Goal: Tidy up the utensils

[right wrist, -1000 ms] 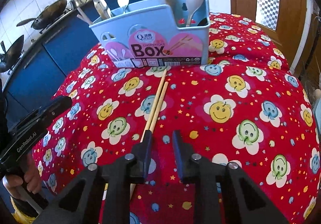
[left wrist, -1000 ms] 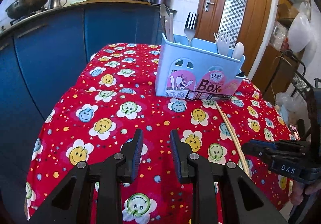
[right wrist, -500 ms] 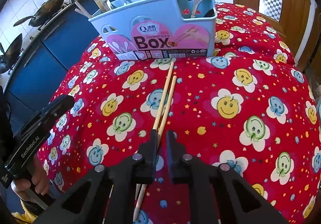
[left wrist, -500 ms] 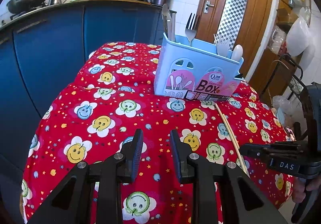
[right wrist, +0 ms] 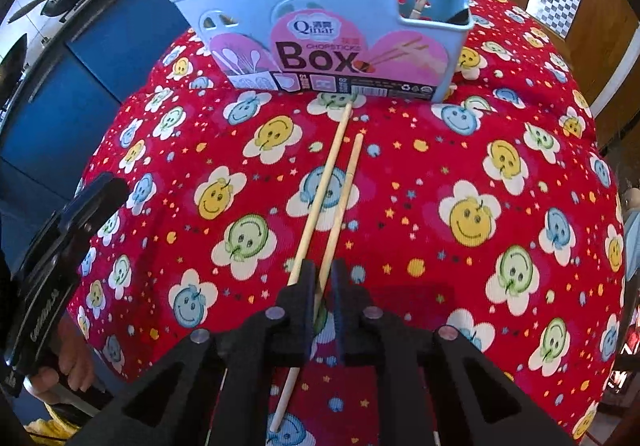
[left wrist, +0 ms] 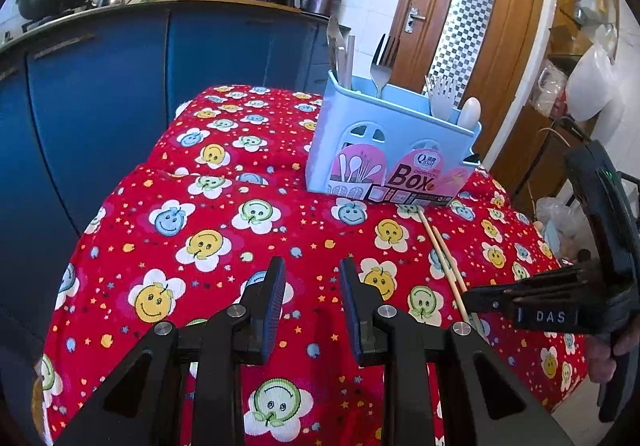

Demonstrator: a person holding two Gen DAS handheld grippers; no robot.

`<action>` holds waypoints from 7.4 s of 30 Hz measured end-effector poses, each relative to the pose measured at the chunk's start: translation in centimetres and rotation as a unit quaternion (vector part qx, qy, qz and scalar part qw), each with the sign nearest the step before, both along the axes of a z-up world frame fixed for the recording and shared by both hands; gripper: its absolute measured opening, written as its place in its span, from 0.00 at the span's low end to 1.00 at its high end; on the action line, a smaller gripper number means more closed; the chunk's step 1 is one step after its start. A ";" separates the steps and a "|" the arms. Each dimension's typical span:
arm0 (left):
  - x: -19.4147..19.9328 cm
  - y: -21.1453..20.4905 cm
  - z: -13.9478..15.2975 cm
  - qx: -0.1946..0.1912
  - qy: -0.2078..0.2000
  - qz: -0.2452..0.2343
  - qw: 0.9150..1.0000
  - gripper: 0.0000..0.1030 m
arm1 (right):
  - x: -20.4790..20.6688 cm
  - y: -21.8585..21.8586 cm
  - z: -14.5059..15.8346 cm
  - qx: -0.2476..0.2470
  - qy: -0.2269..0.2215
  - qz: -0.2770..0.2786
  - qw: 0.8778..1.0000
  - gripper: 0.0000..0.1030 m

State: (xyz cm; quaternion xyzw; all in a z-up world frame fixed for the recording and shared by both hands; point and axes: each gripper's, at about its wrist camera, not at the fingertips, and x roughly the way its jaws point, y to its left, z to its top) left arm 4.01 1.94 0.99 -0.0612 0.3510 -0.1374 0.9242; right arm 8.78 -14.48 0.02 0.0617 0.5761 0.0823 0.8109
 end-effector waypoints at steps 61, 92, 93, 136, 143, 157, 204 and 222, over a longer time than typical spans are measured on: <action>4.8 -13.5 -1.8 0.014 0.244 -0.113 0.963 0.13 | -9.1 -12.6 1.6 0.167 -0.270 -0.097 0.943 0.06; 1.8 -6.3 5.0 -0.101 0.045 -0.120 0.987 0.04 | -9.1 -9.1 4.8 0.157 -0.320 -0.071 0.932 0.06; 1.9 -6.0 5.4 -0.105 0.036 -0.118 0.987 0.04 | -9.1 -8.9 5.1 0.155 -0.325 -0.069 0.930 0.06; 11.9 -7.6 8.2 -0.006 -0.255 0.043 0.966 0.04 | 6.2 -9.6 9.4 0.111 -0.456 -0.086 0.879 0.06; 12.2 -8.0 7.0 0.000 -0.261 0.043 0.964 0.04 | 8.3 -8.4 7.9 0.067 -0.483 -0.068 0.870 0.06; 11.8 -8.3 6.9 0.008 -0.262 0.038 0.964 0.15 | 8.4 -8.1 6.4 0.079 -0.470 -0.055 0.877 0.07; -1.3 -3.9 9.9 0.028 -0.187 0.040 0.981 0.55 | -7.7 -5.6 9.8 0.081 -0.441 -0.067 0.891 0.63; -2.9 -3.8 3.1 0.077 -0.132 0.064 0.986 0.69 | -9.2 -4.6 3.5 0.025 -0.378 -0.104 0.919 1.00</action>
